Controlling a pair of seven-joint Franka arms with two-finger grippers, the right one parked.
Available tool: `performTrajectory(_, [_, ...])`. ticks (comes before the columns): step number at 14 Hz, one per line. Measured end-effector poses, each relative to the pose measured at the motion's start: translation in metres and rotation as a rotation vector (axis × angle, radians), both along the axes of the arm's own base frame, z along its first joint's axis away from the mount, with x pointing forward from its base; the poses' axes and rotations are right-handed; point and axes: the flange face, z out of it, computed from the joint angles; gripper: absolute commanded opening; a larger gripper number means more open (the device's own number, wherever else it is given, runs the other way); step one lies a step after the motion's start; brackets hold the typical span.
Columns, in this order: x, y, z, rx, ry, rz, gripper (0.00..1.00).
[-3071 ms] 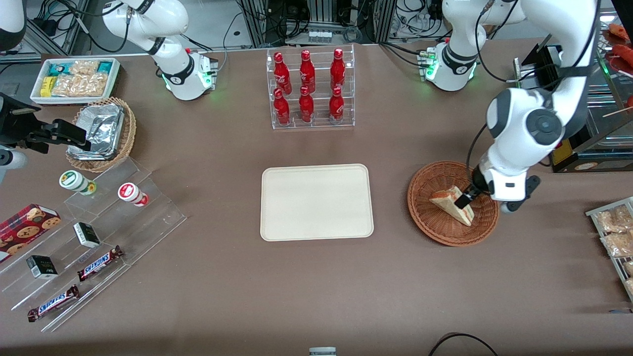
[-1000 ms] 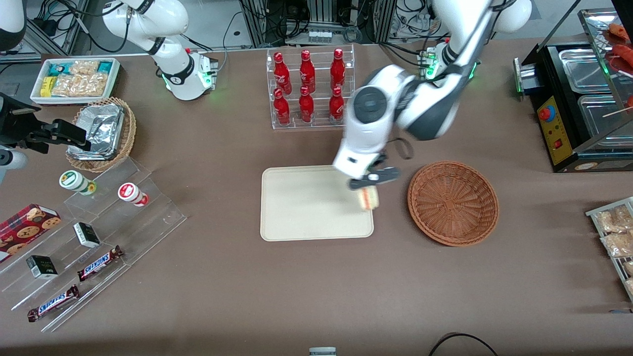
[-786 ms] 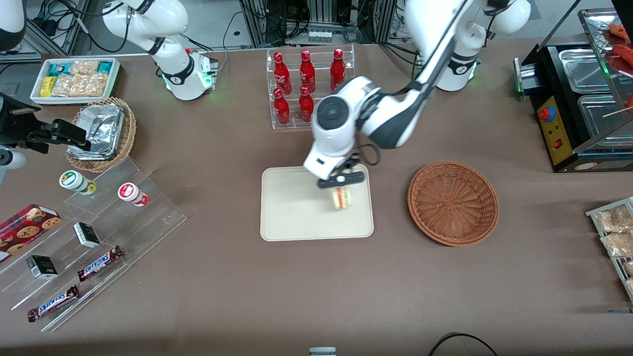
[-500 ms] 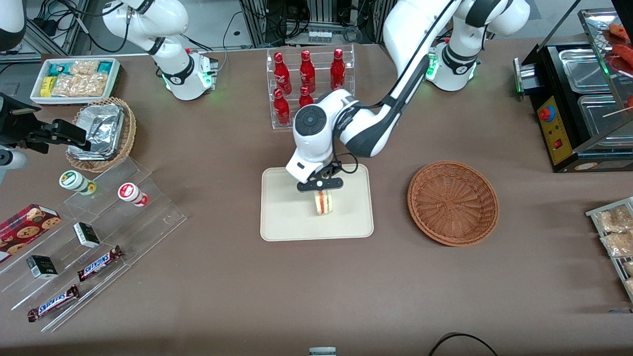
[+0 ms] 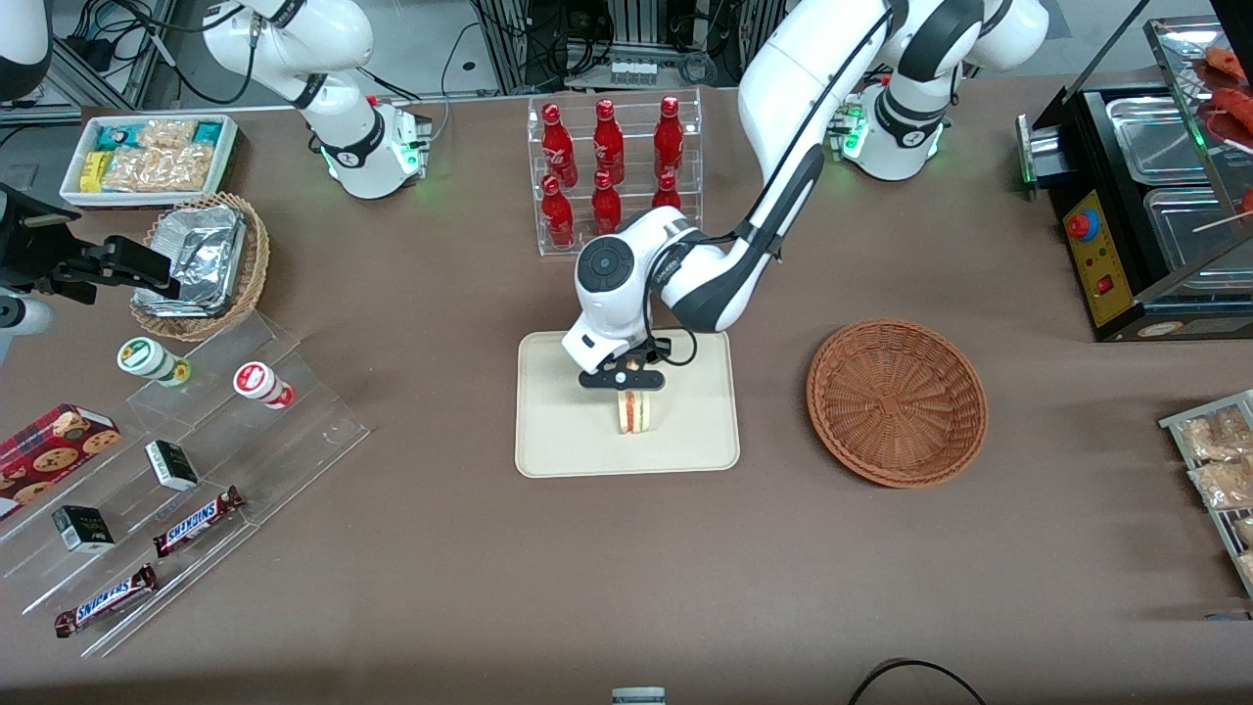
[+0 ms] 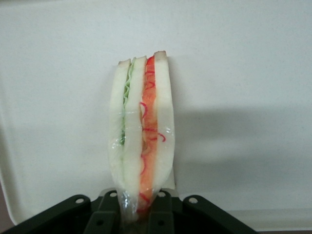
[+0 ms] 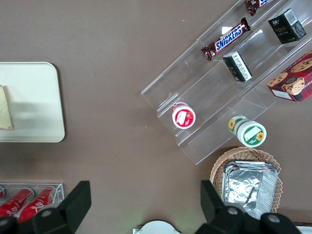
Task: Place sandwich from basket to tray
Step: 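Lower the sandwich onto the tray and open the left gripper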
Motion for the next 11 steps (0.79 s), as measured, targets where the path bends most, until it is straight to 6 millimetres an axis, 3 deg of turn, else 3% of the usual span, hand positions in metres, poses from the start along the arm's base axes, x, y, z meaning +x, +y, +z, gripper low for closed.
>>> performTrajectory(3, [0.004,-0.004,0.009,-0.014,-0.017,0.001,1.0])
performTrajectory(6, [0.016,-0.005,0.041,-0.047,-0.059,0.017,1.0])
performTrajectory(9, [0.041,0.021,0.113,-0.056,-0.097,0.074,1.0])
performTrajectory(11, [0.065,0.067,0.179,-0.05,-0.11,0.147,1.0])
